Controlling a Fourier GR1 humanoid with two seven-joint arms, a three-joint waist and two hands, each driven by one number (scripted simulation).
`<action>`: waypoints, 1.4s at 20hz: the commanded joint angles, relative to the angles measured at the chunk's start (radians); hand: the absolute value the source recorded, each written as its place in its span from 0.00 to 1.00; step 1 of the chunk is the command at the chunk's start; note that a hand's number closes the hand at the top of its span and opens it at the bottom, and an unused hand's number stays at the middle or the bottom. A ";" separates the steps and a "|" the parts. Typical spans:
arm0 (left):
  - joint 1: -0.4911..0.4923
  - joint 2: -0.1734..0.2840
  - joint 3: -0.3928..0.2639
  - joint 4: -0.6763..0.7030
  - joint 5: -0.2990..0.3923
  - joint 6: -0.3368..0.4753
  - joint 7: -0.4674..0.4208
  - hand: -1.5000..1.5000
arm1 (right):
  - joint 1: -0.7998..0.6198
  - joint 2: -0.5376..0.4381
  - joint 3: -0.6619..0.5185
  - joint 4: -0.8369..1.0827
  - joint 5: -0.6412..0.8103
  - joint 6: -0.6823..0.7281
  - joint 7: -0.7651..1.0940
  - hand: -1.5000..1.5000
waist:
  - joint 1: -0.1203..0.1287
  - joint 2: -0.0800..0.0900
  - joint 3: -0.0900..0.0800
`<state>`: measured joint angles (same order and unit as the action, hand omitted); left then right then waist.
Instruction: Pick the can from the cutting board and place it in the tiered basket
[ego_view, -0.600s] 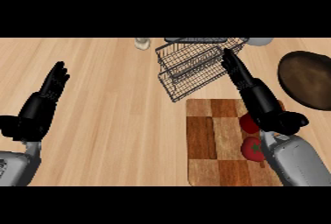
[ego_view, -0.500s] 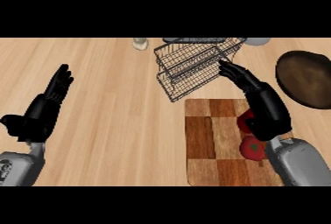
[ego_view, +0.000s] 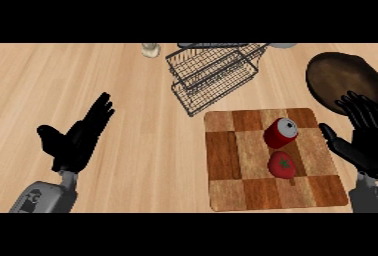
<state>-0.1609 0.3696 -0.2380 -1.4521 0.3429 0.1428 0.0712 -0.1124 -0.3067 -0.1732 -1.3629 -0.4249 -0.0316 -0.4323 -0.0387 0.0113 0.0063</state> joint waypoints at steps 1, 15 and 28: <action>-0.032 -0.093 -0.072 -0.037 -0.019 0.056 0.094 0.50 | 0.074 -0.036 -0.086 0.150 -0.011 0.153 -0.240 0.00 | 0.031 -0.008 -0.003; -0.016 -0.049 -0.013 0.004 -0.007 -0.015 0.067 0.50 | 0.324 -0.340 0.039 -0.266 0.477 -0.138 0.246 0.00 | 0.018 -0.014 -0.014; -0.070 -0.090 0.009 0.042 -0.022 -0.037 0.103 0.50 | 0.229 -0.282 0.361 -0.774 0.803 -0.135 1.102 0.00 | 0.040 -0.010 -0.009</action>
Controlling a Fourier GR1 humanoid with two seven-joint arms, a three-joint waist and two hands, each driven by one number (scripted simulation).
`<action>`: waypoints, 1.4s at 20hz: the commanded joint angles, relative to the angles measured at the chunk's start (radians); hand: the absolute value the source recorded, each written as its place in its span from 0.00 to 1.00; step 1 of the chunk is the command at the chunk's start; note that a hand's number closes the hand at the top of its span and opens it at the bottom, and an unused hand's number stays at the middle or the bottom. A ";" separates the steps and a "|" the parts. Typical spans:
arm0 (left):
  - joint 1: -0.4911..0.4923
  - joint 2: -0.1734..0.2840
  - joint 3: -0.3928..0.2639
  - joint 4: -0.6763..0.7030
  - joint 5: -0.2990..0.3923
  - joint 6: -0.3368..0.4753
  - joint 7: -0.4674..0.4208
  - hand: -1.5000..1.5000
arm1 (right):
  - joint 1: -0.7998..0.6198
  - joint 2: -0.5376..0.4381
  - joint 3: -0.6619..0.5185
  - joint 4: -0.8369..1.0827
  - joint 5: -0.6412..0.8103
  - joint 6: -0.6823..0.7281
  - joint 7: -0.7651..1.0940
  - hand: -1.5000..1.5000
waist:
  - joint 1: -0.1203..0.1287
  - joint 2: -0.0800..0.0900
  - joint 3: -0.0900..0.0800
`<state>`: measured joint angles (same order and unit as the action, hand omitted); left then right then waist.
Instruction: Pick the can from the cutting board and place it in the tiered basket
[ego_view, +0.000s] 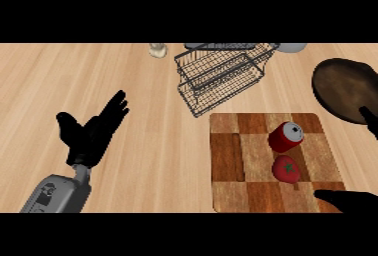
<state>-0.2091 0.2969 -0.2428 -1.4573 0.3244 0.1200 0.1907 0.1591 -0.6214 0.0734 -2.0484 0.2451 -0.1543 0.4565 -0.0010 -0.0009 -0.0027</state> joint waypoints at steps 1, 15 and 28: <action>0.025 -0.016 -0.001 -0.014 -0.028 -0.003 -0.023 0.50 | -0.112 0.031 0.100 -0.015 0.139 0.021 0.225 0.00 | 0.011 0.002 0.002; 0.086 -0.046 0.056 -0.116 -0.062 -0.063 0.052 0.50 | -0.081 0.208 0.215 0.069 0.364 0.129 0.308 0.00 | 0.002 0.000 0.003; 0.053 -0.142 0.098 -0.110 -0.139 -0.078 0.090 0.50 | -0.076 0.315 0.081 0.289 0.475 0.059 0.108 0.00 | 0.001 0.000 0.003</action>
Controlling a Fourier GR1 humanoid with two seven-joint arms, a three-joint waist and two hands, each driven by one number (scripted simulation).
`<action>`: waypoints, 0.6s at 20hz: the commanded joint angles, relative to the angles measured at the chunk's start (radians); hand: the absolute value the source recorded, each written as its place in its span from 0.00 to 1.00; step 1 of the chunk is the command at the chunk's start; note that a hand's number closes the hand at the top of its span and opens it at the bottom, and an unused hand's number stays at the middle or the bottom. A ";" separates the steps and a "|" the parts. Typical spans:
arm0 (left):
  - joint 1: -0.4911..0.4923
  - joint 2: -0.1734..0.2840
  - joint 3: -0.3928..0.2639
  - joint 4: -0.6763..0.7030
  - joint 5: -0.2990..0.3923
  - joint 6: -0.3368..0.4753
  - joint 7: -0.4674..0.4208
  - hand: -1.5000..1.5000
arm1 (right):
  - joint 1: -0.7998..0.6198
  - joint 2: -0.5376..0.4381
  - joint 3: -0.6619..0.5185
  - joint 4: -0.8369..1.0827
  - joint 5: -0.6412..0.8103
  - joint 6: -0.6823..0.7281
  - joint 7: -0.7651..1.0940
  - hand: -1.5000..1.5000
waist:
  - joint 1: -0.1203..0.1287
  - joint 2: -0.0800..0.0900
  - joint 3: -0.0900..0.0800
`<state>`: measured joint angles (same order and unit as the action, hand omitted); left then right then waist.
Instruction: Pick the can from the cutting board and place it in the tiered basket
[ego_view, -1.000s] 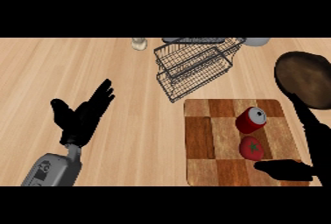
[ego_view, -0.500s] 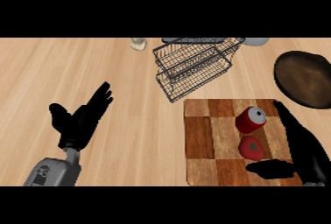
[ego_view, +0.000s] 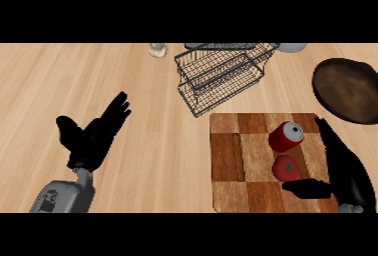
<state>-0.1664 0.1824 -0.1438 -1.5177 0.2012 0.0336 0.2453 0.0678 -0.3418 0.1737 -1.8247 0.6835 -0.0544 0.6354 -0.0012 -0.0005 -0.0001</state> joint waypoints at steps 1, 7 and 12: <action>0.004 -0.034 0.006 0.026 -0.037 0.003 -0.002 0.50 | 0.054 0.032 -0.039 0.055 0.015 -0.048 -0.107 0.00 | -0.002 0.000 0.000; 0.007 -0.042 0.051 0.019 -0.053 -0.039 -0.003 0.50 | -0.003 0.093 -0.082 0.163 0.036 -0.060 -0.184 0.00 | 0.000 0.000 0.000; -0.005 -0.030 0.098 0.078 -0.051 -0.102 -0.050 0.50 | -0.046 0.134 -0.097 0.185 0.048 -0.039 -0.163 0.00 | 0.000 0.000 0.000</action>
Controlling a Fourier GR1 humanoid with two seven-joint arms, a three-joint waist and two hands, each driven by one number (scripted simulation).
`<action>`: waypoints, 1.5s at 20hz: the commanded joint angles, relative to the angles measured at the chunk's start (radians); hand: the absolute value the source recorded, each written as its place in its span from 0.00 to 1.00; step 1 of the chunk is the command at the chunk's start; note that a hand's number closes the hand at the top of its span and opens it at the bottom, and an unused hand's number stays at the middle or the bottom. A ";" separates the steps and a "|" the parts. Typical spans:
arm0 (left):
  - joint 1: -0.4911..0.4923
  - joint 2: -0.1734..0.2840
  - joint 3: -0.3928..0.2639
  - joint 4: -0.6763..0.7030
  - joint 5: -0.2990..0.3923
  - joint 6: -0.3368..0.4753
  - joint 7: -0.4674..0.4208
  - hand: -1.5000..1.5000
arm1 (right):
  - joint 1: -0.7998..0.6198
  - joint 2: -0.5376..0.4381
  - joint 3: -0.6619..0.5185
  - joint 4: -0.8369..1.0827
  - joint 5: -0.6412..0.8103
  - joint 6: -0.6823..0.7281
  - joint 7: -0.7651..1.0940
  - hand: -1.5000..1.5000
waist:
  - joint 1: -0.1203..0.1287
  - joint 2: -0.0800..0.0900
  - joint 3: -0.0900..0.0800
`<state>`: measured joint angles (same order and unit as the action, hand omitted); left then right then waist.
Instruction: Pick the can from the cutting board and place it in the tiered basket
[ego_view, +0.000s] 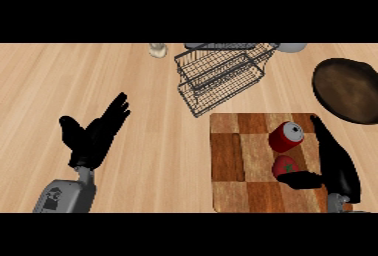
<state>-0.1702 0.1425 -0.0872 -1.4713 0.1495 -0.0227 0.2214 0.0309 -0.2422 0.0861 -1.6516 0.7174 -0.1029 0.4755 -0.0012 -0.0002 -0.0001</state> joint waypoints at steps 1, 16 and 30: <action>0.015 0.006 0.026 -0.035 0.010 -0.035 0.006 0.50 | -0.055 -0.014 -0.090 0.115 -0.049 0.015 -0.076 0.00 | 0.002 0.000 0.000; 0.073 -0.061 0.025 -0.048 -0.055 -0.053 -0.010 0.50 | -0.170 0.058 -0.121 0.348 -0.004 -0.040 -0.182 0.00 | 0.002 0.000 0.000; 0.040 -0.036 0.079 -0.090 -0.032 -0.084 0.065 0.50 | -0.223 0.070 -0.116 0.534 0.002 -0.117 -0.425 1.00 | 0.003 0.000 0.000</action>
<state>-0.1645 0.1012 -0.0107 -1.4979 0.1085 -0.0932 0.2502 -0.2083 -0.1580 -0.0193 -1.1615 0.7179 -0.2041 0.1180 0.0017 -0.0037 -0.0035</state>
